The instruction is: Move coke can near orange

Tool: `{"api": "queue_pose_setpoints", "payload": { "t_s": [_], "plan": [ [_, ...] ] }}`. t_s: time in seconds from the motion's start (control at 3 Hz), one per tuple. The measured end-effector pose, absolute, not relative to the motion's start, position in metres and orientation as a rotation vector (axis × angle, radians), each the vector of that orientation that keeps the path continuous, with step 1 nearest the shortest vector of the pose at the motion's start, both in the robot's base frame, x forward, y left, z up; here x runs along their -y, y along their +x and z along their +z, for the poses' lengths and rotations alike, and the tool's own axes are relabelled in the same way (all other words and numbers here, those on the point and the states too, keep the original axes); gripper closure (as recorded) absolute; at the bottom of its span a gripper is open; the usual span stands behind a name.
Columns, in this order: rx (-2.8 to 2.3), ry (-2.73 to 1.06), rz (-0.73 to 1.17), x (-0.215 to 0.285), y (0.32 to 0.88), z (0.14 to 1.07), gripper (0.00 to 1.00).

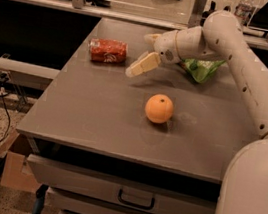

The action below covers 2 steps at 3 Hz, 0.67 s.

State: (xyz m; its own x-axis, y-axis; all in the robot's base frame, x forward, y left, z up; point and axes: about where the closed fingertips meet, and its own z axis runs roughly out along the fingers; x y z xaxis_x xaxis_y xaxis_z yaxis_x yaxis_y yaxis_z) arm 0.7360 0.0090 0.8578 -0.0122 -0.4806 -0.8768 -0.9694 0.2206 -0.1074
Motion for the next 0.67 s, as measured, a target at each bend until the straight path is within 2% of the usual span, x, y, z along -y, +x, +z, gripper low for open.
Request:
{"api": "queue_pose_setpoints", "payload": {
  "t_s": [0.67],
  "plan": [
    [-1.64, -1.395, 0.794, -0.0339, 0.7452, 0.8607, 0.0]
  ]
}}
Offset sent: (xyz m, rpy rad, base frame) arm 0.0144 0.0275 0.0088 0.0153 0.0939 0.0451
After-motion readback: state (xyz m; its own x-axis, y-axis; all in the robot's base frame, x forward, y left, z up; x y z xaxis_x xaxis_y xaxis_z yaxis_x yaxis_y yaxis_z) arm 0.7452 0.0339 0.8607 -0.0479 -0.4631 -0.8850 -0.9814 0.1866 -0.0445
